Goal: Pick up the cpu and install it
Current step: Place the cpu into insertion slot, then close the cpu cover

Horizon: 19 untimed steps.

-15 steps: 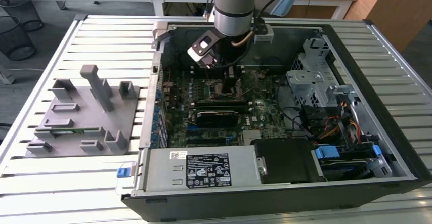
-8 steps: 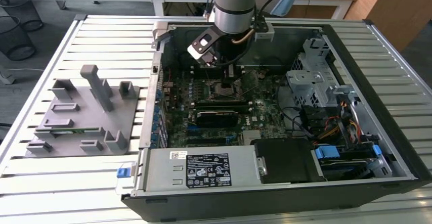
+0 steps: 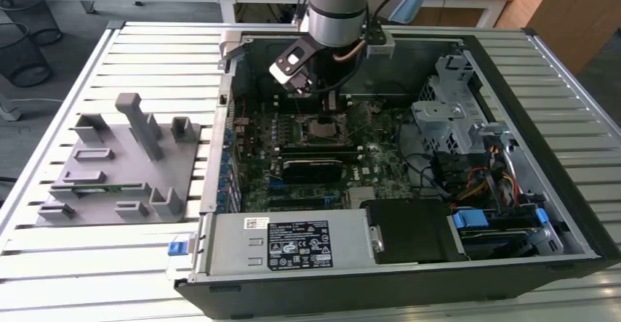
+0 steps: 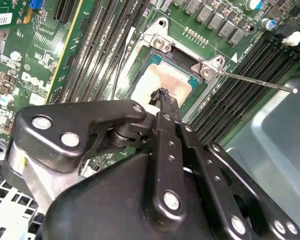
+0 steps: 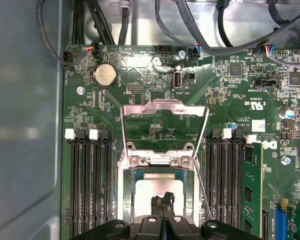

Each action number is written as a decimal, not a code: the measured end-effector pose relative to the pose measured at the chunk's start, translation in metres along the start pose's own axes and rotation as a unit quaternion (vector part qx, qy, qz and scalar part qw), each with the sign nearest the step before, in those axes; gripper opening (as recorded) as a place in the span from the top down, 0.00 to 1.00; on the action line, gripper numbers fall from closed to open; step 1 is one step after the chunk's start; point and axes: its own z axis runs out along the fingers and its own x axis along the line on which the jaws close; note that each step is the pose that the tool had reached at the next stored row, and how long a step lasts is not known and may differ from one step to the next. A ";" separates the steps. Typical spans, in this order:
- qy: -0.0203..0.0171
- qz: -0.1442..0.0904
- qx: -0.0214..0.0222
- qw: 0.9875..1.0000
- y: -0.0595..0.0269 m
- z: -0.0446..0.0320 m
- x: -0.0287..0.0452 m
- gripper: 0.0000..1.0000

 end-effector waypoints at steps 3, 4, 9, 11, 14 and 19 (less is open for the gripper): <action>0.000 0.000 0.000 1.000 0.0000 -0.0009 0.0000 0.89; 0.000 0.000 0.000 1.000 0.0000 -0.0014 0.0000 0.89; 0.000 0.000 0.000 1.000 0.0000 -0.0034 0.0000 0.89; 0.000 0.000 0.000 1.000 0.0000 -0.0049 -0.0001 0.89; 0.000 0.000 0.000 1.000 0.0001 -0.0070 -0.0001 0.89; -0.001 0.000 0.000 1.000 0.0001 -0.0090 -0.0001 0.89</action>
